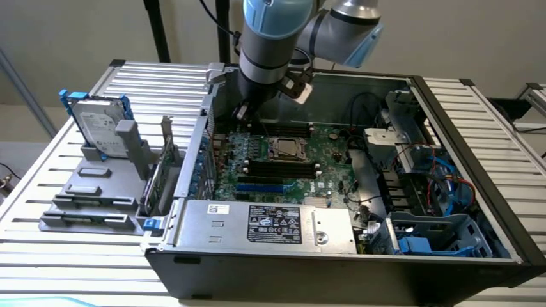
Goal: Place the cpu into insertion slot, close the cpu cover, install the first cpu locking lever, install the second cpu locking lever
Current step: 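Install the first cpu locking lever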
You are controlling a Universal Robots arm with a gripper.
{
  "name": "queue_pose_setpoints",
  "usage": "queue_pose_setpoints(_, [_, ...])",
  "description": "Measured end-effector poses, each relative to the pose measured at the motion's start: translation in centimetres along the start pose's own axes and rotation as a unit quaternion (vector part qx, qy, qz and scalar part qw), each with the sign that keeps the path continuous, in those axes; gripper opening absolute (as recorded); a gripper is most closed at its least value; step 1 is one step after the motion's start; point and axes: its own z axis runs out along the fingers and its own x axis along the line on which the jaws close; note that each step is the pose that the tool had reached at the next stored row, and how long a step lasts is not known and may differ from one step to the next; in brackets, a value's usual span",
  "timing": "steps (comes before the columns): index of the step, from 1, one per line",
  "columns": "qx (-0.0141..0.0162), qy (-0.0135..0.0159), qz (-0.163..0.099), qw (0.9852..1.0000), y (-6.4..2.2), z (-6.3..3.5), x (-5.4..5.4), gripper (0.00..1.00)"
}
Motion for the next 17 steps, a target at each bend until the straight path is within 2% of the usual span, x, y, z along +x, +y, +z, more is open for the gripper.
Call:
queue_pose_setpoints(9, [-0.0038, 0.0034, 0.011, 0.9999, 0.58, -0.06, 0.7, 0.11])
queue_pose_setpoints(17, [-0.0051, 0.0046, 0.014, 0.9999, 2.65, -0.29, 1.9, 0.11])
